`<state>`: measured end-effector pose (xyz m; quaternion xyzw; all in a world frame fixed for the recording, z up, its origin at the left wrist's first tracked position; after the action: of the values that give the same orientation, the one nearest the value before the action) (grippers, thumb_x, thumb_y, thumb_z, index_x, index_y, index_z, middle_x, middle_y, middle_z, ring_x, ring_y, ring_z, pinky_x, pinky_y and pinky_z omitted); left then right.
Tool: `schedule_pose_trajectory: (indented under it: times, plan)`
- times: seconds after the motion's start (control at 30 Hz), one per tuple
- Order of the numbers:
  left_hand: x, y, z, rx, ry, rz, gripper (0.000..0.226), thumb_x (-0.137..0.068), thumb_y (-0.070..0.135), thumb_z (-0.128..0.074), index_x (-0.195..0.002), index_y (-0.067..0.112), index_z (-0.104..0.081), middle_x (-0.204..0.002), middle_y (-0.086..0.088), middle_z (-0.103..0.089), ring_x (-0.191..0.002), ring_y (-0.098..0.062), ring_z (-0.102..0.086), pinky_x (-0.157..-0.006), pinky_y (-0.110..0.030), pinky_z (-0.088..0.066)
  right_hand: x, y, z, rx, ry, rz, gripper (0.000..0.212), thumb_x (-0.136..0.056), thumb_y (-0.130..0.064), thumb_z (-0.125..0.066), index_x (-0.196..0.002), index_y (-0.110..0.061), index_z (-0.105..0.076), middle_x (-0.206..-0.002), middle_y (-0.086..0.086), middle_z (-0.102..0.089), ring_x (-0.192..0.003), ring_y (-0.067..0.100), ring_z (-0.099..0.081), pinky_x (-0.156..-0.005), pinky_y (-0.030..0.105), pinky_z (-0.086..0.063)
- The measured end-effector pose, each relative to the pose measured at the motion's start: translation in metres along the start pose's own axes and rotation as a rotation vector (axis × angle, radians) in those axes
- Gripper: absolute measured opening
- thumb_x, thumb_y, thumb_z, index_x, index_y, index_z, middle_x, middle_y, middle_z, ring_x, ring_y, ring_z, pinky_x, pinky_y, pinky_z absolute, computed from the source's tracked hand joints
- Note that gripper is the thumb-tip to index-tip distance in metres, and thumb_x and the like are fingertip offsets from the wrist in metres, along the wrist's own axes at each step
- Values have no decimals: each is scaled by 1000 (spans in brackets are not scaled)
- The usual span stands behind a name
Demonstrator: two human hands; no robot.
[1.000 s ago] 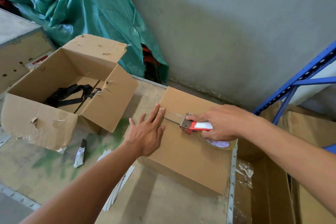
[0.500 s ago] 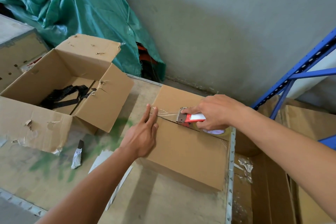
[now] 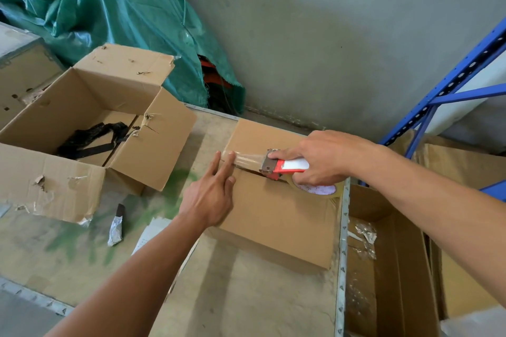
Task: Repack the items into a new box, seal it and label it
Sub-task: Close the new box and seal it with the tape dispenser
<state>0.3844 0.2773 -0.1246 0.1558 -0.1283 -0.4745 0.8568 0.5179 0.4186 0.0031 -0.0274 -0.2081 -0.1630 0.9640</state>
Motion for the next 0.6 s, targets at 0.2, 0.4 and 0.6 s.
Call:
schedule_pose_trajectory:
  times: [0.2,0.4,0.6]
  plan:
    - [0,-3,0,-9,5,6,57,-105,50,-18,-160,44,-5,-170,6,-9,-109,-35,-66,-71,-36,-56,20,10,-18,-35,-43,-55,67,-90,-37,-55,-150,-57,-33,-73,-2,-58,-59,13,-44,-55,30,-33]
    - [-1,-3,2,25,4,13,56,-106,47,-22,-160,45,-7,-170,8,-13,-112,-35,-64,-71,-34,-52,46,28,-25,-40,-21,-89,67,-91,-41,-55,-150,-59,-29,-73,-4,-57,-59,13,-45,-56,30,-35]
    - [-3,-7,-2,29,-16,13,57,-105,53,-18,-159,46,-4,-170,6,-12,-112,-37,-63,-78,-39,-54,90,61,-59,-73,-20,-193,70,-88,-50,-54,-147,-69,-20,-78,-5,-57,-66,13,-53,-61,38,-48]
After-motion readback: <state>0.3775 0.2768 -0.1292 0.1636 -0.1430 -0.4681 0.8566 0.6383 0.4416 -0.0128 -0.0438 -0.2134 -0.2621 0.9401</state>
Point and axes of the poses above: each hand's wrist, its own x-axis away from the middle knuckle, its own z-axis out of the back of the hand, y = z × x, the point moved 8 cm from there along -x, towards the middle knuckle
